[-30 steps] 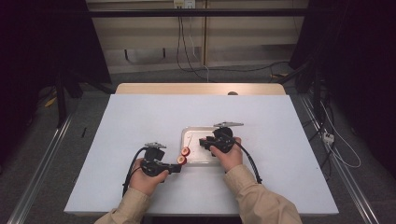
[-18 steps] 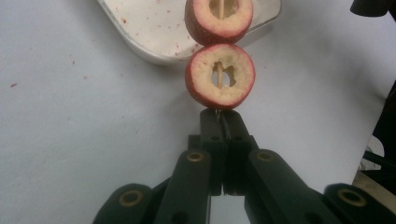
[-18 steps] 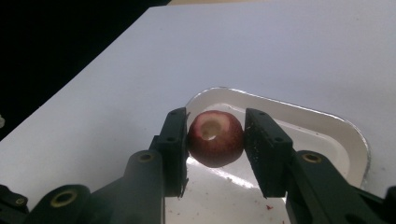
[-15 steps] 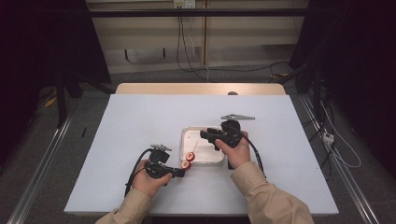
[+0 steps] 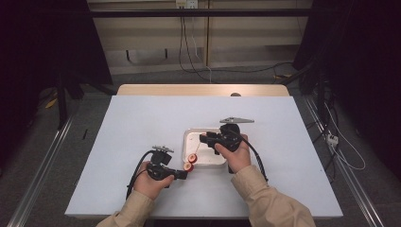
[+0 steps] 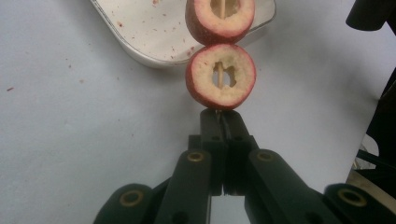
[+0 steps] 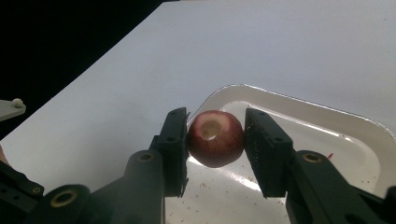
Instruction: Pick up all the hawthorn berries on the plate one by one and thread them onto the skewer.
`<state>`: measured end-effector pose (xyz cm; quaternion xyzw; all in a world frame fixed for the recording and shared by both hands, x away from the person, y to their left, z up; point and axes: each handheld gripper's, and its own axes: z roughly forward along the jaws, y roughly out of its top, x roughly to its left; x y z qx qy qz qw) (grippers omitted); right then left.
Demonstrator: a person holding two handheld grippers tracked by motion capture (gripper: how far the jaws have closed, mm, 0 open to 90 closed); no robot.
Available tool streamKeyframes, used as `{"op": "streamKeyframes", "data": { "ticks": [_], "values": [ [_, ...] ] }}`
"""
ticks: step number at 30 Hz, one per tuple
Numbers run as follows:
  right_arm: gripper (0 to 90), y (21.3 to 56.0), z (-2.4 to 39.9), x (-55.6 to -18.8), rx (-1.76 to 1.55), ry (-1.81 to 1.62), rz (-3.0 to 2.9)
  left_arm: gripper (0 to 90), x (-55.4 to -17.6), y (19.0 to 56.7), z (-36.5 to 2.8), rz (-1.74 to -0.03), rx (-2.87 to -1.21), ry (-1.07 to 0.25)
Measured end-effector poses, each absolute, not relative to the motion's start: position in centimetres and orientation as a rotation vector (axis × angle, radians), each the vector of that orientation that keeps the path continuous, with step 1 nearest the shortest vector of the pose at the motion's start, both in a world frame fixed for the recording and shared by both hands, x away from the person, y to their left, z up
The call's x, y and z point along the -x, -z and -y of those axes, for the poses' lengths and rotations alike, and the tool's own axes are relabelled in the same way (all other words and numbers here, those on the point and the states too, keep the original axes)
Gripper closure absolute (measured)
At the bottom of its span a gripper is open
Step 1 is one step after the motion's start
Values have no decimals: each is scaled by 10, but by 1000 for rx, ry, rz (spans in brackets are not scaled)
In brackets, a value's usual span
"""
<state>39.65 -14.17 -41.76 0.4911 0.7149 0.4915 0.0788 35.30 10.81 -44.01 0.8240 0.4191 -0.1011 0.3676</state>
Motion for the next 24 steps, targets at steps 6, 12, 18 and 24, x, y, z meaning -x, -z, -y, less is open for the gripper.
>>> {"op": "streamKeyframes", "data": {
  "ticks": [6, 12, 18, 24],
  "values": [
    [611, 417, 141, -395, -1456, -1469, -2149, 900, -354, 441, -108, -1075, -2119, 283],
    [611, 416, 137, -394, -1424, -1449, -2166, 900, -354, 441, -108, -1093, -2111, 299],
    [612, 411, 131, -390, -1351, -1403, -2198, 900, -354, 442, -107, -1122, -2124, 323],
    [683, 408, 124, -386, -1300, -1411, -2212, 900, -354, 440, -107, -1105, -2111, 304]
  ]
}}
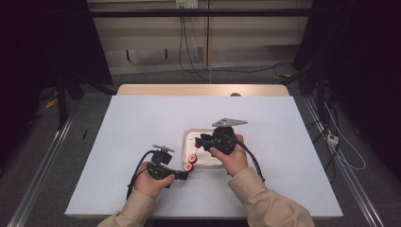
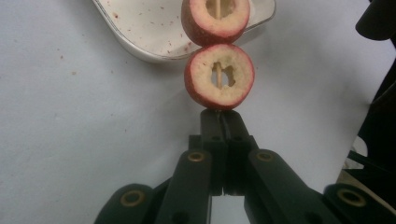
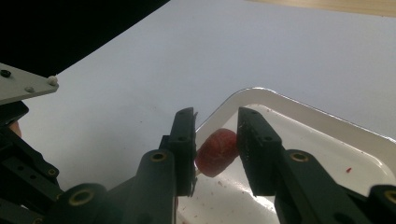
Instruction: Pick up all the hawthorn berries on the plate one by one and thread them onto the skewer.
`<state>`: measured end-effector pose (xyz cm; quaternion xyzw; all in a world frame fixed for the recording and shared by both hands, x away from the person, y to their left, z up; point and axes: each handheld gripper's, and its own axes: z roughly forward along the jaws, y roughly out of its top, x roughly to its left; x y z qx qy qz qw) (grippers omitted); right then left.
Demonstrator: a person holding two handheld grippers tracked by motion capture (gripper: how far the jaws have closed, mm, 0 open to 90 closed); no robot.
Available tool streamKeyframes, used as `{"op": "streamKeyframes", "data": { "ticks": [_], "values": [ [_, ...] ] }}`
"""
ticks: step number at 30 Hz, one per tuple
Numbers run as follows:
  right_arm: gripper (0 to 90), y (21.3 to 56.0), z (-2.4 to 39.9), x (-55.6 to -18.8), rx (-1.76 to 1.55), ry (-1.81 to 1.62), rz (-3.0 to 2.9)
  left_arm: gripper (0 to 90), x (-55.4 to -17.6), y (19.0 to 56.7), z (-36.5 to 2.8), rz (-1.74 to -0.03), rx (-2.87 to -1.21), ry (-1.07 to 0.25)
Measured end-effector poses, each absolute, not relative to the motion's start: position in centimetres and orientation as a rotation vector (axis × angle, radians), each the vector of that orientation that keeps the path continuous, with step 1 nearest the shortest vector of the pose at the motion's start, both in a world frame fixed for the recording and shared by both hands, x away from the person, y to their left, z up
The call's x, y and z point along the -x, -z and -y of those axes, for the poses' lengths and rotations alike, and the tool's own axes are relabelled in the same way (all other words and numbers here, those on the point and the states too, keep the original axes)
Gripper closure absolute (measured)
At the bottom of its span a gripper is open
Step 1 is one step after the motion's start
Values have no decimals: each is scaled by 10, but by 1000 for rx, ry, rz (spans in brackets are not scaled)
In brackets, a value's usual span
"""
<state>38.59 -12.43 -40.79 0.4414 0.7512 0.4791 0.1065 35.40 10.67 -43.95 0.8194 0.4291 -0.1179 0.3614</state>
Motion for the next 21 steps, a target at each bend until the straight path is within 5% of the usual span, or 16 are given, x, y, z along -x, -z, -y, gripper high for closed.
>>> {"op": "streamKeyframes", "data": {
  "ticks": [6, 14, 21],
  "values": [
    [732, 407, 131, -389, -1369, -1482, -2172, 900, -352, 433, -107, -1094, -2078, 232],
    [559, 406, 131, -389, -1429, -1528, -2127, 900, -354, 437, -110, -1114, -2056, 242],
    [501, 412, 130, -393, -1513, -1522, -2127, 900, -352, 435, -105, -1082, -2056, 231]
  ]
}}
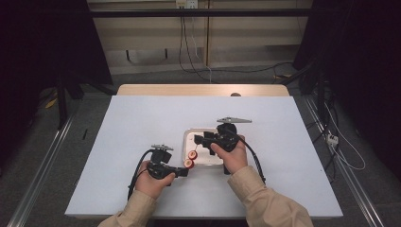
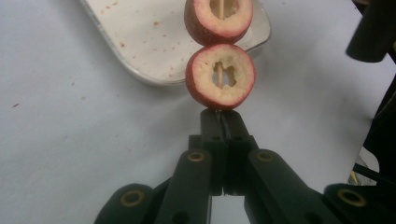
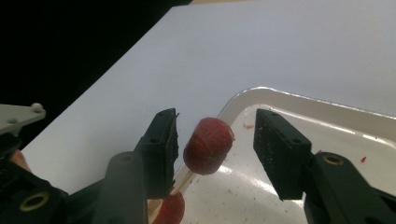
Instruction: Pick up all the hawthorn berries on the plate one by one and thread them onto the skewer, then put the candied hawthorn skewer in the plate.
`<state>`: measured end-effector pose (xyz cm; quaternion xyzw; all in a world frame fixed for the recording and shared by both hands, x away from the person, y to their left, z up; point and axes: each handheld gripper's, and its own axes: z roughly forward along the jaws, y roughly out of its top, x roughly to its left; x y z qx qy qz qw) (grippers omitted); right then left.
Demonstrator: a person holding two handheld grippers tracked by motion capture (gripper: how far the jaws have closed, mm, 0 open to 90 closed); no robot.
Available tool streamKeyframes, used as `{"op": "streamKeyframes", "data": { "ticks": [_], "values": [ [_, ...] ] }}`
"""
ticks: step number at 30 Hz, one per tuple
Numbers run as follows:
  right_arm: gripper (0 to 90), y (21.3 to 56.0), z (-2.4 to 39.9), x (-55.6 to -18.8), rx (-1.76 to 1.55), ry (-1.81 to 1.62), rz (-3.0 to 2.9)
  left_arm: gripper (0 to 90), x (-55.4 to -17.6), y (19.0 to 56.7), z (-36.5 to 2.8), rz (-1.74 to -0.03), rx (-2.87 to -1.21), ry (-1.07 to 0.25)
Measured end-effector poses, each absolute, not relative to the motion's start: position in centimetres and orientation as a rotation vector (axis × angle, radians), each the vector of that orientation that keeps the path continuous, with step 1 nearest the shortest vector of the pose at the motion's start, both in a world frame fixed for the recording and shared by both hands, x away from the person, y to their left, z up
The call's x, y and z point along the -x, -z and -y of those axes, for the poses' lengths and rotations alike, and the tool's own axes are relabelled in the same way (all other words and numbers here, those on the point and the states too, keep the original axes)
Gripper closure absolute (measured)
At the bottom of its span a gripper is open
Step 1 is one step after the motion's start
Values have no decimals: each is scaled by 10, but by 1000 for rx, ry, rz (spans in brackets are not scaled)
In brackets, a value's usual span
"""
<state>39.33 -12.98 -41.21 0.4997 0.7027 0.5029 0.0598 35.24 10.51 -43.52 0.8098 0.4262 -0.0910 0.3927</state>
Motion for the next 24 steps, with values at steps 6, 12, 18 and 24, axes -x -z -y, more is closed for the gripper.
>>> {"op": "streamKeyframes", "data": {
  "ticks": [6, 12, 18, 24],
  "values": [
    [670, 415, 125, -393, -1541, -1552, -2104, 900, -349, 430, -104, -1082, -2049, 184],
    [692, 415, 118, -387, -1572, -1642, -2112, 900, -352, 428, -104, -1080, -2011, 182],
    [390, 412, 122, -388, -1524, -1613, -2088, 900, -354, 431, -110, -1101, -2011, 199],
    [283, 410, 134, -389, -1494, -1575, -2065, 900, -355, 431, -113, -1095, -1996, 185]
  ]
}}
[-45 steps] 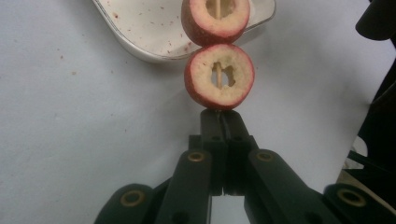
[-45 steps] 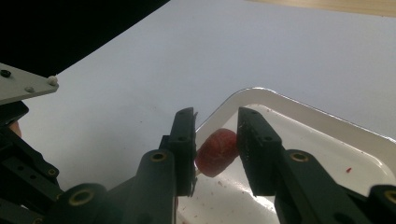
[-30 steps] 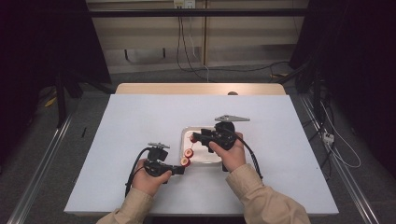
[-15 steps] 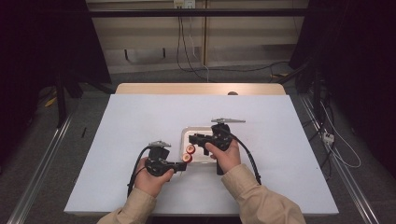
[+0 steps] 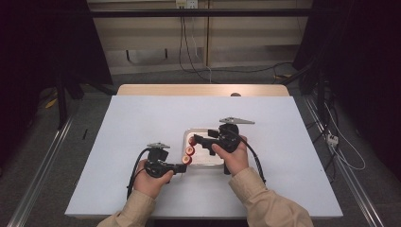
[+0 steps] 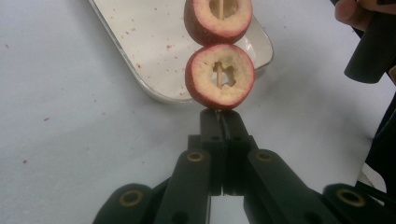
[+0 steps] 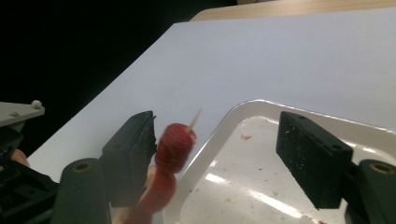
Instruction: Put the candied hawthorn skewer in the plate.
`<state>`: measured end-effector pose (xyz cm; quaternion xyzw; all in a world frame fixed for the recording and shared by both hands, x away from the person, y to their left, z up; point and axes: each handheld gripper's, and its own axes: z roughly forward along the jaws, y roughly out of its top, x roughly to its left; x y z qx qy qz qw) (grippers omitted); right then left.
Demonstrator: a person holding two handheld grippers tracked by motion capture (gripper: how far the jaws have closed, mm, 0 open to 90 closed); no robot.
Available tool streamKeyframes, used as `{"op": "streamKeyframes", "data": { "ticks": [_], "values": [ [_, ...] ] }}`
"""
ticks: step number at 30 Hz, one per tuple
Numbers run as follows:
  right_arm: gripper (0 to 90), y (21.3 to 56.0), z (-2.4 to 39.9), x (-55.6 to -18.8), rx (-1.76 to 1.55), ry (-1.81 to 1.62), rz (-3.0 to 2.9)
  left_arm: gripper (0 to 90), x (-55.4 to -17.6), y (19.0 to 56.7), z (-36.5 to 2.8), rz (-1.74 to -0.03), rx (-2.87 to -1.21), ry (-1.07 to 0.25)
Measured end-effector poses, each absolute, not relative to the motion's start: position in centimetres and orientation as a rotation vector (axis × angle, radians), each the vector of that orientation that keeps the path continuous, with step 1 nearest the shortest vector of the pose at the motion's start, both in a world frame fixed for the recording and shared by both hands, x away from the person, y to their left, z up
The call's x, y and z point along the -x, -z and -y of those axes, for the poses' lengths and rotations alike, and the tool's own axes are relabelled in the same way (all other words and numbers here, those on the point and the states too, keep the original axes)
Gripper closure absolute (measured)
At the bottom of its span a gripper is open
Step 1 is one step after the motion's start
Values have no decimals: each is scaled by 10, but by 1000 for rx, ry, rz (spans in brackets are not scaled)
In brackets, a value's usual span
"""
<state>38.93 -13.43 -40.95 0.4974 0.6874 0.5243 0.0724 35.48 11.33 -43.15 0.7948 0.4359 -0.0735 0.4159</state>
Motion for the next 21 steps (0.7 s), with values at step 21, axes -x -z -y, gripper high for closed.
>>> {"op": "streamKeyframes", "data": {
  "ticks": [21],
  "values": [
    [181, 413, 153, -376, -1354, -1487, -2077, 899, -366, 428, -115, -1115, -1973, 201]
  ]
}}
